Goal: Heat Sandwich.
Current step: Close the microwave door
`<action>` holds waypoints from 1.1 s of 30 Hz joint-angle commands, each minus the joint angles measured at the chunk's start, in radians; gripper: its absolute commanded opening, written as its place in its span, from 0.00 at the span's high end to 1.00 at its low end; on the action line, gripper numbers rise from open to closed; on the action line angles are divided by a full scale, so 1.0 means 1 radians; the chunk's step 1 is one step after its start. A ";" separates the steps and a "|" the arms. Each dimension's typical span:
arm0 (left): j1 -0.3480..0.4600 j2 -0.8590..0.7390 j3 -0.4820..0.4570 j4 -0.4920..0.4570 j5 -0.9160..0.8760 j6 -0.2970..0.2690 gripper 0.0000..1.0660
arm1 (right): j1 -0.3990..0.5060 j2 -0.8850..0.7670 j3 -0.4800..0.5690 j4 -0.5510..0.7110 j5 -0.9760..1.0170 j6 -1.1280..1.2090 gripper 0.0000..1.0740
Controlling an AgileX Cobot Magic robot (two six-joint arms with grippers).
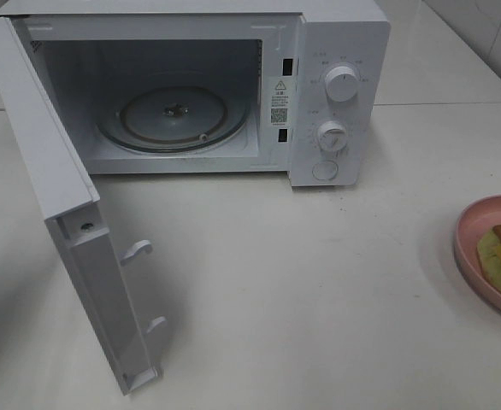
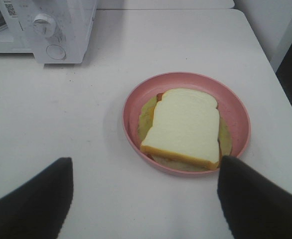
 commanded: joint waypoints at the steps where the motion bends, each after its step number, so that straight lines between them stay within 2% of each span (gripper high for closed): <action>1: -0.067 0.025 0.002 -0.080 -0.049 0.048 1.00 | -0.007 -0.027 0.000 -0.002 -0.010 -0.014 0.29; 2: -0.116 0.037 0.002 -0.159 -0.051 0.095 1.00 | -0.007 -0.027 0.000 -0.002 -0.010 -0.014 0.29; 5: -0.174 0.053 0.002 -0.234 -0.054 0.145 1.00 | -0.007 -0.027 0.000 -0.002 -0.010 -0.014 0.29; 6: -0.230 0.072 0.002 -0.304 -0.067 0.185 1.00 | -0.007 -0.027 0.000 -0.002 -0.010 -0.014 0.29; 8: -0.250 0.081 0.002 -0.330 -0.079 0.198 1.00 | -0.007 -0.027 0.000 -0.002 -0.010 -0.014 0.29; 10: -0.315 0.116 0.002 -0.421 -0.124 0.227 1.00 | -0.007 -0.027 0.000 -0.002 -0.010 -0.014 0.29; 13: -0.351 0.145 0.002 -0.460 -0.157 0.238 1.00 | -0.007 -0.027 0.000 -0.002 -0.010 -0.014 0.29; 16: -0.429 0.204 -0.003 -0.536 -0.215 0.242 1.00 | -0.007 -0.027 0.000 -0.002 -0.010 -0.014 0.29; 22: -0.516 0.275 -0.033 -0.605 -0.240 0.244 1.00 | -0.007 -0.027 0.000 -0.002 -0.010 -0.014 0.29; 23: -0.553 0.302 -0.054 -0.633 -0.235 0.247 1.00 | -0.007 -0.027 0.000 -0.002 -0.010 -0.014 0.29; 26: -0.585 0.324 -0.077 -0.669 -0.235 0.256 1.00 | -0.007 -0.027 0.000 -0.002 -0.010 -0.014 0.29; 28: -0.634 0.354 -0.118 -0.740 -0.232 0.270 1.00 | -0.007 -0.027 0.000 -0.002 -0.010 -0.014 0.29; 33: -0.701 0.402 -0.195 -0.806 -0.224 0.321 1.00 | -0.007 -0.027 0.000 -0.002 -0.010 -0.014 0.29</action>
